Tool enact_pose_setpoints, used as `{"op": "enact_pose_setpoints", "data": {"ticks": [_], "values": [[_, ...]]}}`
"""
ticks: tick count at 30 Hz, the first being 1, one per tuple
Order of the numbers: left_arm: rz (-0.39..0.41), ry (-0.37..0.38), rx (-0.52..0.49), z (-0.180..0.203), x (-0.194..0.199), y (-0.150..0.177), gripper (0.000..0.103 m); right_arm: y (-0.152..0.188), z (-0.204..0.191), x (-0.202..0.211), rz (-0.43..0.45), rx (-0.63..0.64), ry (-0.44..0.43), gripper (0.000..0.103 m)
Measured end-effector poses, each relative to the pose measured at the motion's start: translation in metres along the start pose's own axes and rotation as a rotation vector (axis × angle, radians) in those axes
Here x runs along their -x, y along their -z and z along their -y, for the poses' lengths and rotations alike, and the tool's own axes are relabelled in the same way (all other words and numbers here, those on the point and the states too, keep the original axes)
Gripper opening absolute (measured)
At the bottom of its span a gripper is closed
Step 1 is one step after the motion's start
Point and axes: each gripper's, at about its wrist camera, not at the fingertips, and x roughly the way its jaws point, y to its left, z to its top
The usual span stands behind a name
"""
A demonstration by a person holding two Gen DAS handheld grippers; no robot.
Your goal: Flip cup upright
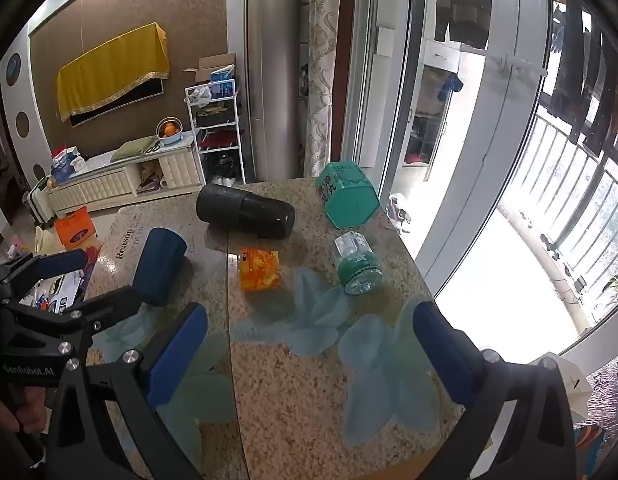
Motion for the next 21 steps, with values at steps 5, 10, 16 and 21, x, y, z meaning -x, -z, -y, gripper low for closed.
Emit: {"op": "enact_pose_setpoints", "data": {"ticks": [5, 10, 16, 21], "values": [[-0.004, -0.029, -0.015, 0.004, 0.002, 0.001, 0.103, 0.003, 0.0, 0.001, -0.002, 0.0, -0.004, 0.103], [-0.023, -0.013, -0.004, 0.002, -0.005, -0.001, 0.103, 0.003, -0.001, -0.002, -0.012, 0.004, -0.001, 0.103], [-0.017, -0.015, -0.005, -0.003, -0.005, 0.004, 0.103, 0.003, 0.0, -0.001, -0.012, 0.006, 0.0, 0.103], [-0.016, -0.039, -0.019, -0.001, -0.005, 0.005, 0.103, 0.007, -0.005, -0.001, -0.018, 0.011, -0.001, 0.103]]}}
